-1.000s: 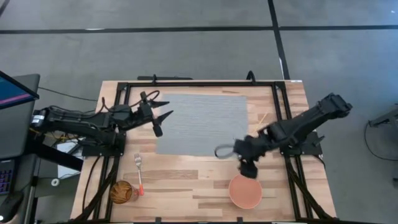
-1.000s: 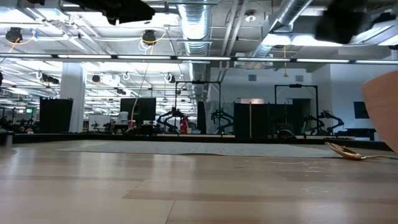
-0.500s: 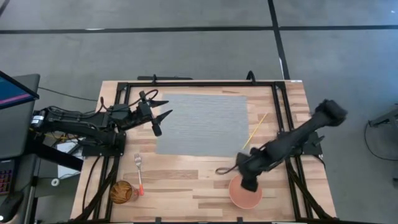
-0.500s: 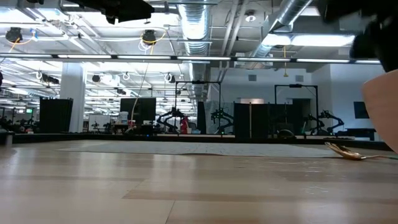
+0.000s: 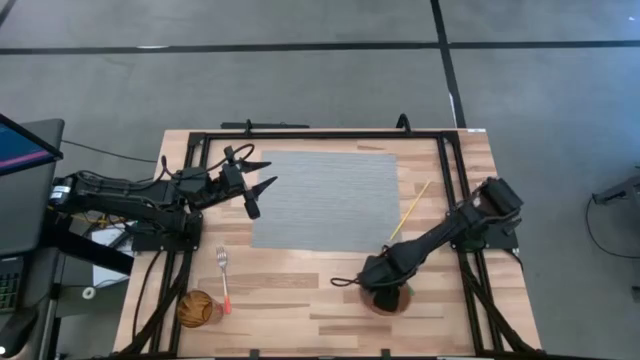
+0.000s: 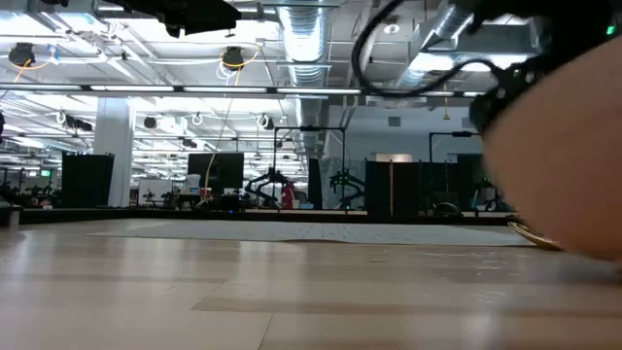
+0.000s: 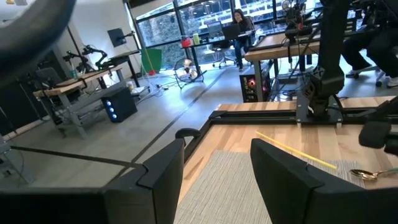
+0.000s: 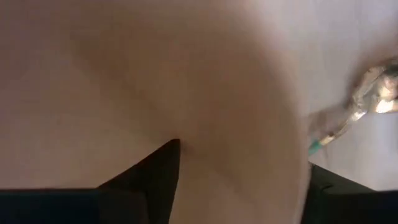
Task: Pick & Place Utensil
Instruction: Put the orange bowl on the center of the gray mat
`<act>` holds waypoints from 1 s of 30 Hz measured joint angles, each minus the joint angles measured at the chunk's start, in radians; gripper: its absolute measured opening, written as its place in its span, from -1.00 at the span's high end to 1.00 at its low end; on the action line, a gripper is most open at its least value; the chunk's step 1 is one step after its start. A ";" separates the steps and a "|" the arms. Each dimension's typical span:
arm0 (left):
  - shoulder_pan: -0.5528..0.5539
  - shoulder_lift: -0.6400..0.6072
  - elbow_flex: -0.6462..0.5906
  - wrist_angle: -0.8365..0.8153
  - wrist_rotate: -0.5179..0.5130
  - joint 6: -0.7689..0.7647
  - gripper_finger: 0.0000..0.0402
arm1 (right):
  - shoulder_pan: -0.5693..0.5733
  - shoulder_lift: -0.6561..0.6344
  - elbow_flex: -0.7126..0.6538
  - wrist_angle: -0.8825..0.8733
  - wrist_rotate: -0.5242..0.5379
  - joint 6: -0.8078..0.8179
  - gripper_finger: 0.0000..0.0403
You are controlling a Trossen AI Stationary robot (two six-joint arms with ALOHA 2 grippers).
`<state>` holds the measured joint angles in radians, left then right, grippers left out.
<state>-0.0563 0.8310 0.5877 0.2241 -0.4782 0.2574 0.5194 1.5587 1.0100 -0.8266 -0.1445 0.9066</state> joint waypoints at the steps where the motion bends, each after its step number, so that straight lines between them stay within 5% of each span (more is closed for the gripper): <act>1: 0.000 0.000 0.000 0.000 0.000 0.000 0.06 | 0.000 -0.007 0.001 0.002 0.000 0.000 0.02; 6: 0.000 0.000 0.000 0.000 0.000 0.000 0.06 | 0.000 -0.042 0.000 0.009 -0.001 0.000 0.26; 14: 0.000 0.000 0.000 0.000 0.000 0.000 0.06 | -0.012 -0.102 0.000 0.058 -0.009 -0.006 0.92; 20: 0.000 0.000 0.000 0.000 0.000 0.000 0.06 | -0.051 -0.174 0.010 0.147 0.068 -0.126 0.94; 23: 0.000 0.000 0.000 0.000 0.000 0.000 0.06 | -0.100 -0.202 0.051 0.179 0.202 -0.293 0.98; 27: 0.000 0.000 0.000 0.000 0.000 0.000 0.06 | -0.187 -0.221 0.099 0.322 0.567 -0.545 0.94; 30: 0.000 0.000 0.000 0.000 0.000 0.000 0.06 | -0.299 -0.217 0.153 0.363 0.675 -0.635 0.94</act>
<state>-0.0559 0.8310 0.5877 0.2245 -0.4778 0.2577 0.2202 1.3419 1.1625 -0.4632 0.5306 0.2714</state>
